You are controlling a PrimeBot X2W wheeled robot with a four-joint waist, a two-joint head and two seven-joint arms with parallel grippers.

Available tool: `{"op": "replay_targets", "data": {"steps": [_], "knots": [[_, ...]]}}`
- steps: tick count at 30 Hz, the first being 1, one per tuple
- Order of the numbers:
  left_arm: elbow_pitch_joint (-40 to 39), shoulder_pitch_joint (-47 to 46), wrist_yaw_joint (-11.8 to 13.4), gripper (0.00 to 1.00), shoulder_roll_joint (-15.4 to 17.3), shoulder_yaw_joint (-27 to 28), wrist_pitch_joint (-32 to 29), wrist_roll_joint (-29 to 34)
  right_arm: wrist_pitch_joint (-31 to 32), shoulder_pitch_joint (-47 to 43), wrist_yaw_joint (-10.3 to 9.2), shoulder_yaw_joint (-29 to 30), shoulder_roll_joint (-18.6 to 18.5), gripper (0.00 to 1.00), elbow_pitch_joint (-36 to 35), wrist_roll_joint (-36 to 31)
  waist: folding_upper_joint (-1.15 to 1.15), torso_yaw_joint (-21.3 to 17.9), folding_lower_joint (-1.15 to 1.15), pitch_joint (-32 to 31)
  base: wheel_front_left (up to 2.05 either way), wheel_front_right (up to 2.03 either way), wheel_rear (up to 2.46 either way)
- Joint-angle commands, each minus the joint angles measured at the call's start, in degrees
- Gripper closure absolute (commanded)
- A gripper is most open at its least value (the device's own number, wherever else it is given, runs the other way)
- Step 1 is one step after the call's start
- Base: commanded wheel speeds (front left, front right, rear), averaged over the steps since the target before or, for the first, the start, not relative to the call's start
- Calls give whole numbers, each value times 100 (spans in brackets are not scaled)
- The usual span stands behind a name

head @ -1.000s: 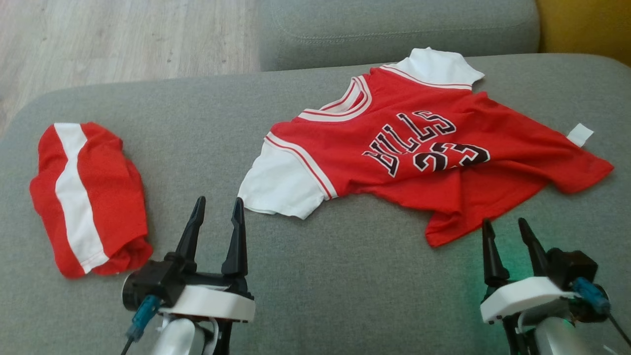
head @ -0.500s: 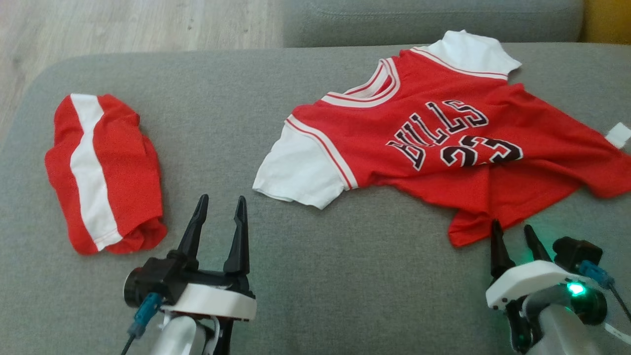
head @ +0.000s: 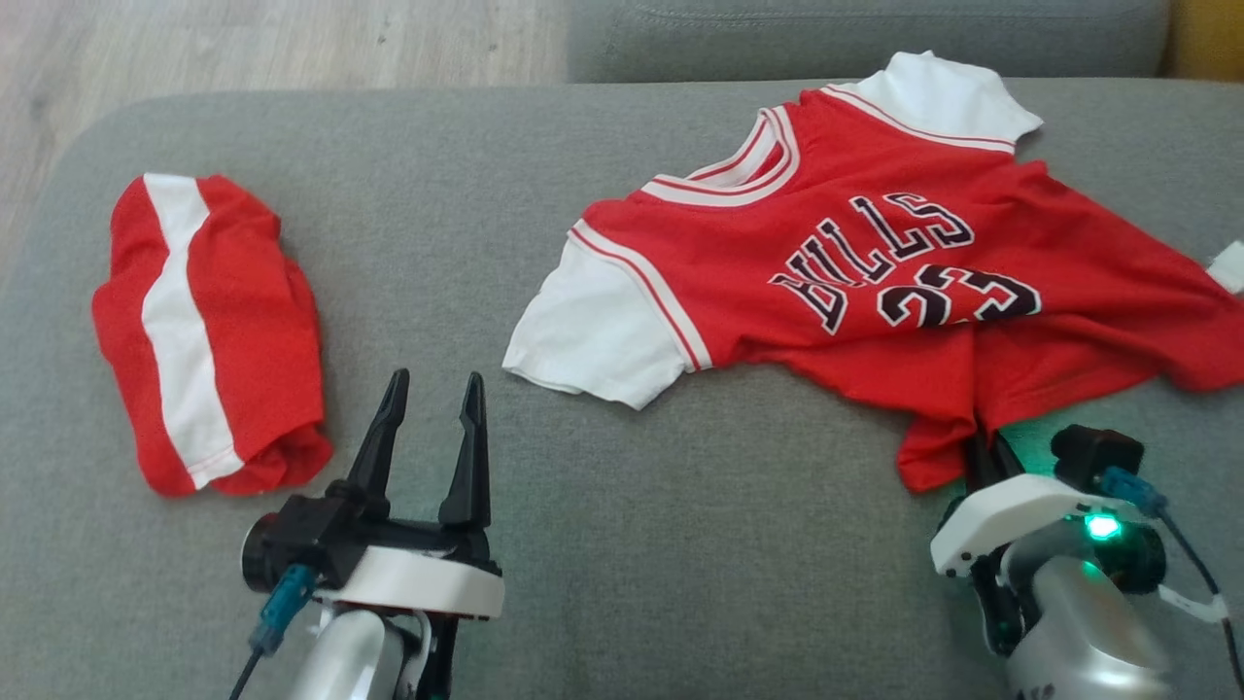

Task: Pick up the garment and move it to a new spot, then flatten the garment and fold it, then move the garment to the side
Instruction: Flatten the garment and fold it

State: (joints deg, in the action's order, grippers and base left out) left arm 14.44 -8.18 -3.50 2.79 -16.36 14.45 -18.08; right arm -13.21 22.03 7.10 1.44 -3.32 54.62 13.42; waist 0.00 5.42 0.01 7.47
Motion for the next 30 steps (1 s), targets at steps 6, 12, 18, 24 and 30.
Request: {"op": "replay_targets", "data": {"steps": [6,12,18,24,30], "knots": [[-196,-131,53,0,9,232,55,16,-78,-2,39,646,-235,100,-286,-1196,0,-179,-1,-159,0,0,0],[-239,-64,82,0,9,216,55,-56,401,-146,39,1415,-802,100,-1121,-2002,0,-309,-1,-289,0,0,0],[-247,-67,118,0,9,163,55,-107,974,-198,39,1741,-960,5,-1805,-2406,0,-315,-1,-324,0,0,0],[-257,-32,109,0,9,193,55,-90,950,-372,39,1872,-518,0,-2338,-2610,0,-299,-1,-351,0,0,0],[-261,44,91,0,9,278,55,-29,329,-842,39,1558,-72,0,-2994,-2193,0,-385,-1,-447,0,0,0]]}}
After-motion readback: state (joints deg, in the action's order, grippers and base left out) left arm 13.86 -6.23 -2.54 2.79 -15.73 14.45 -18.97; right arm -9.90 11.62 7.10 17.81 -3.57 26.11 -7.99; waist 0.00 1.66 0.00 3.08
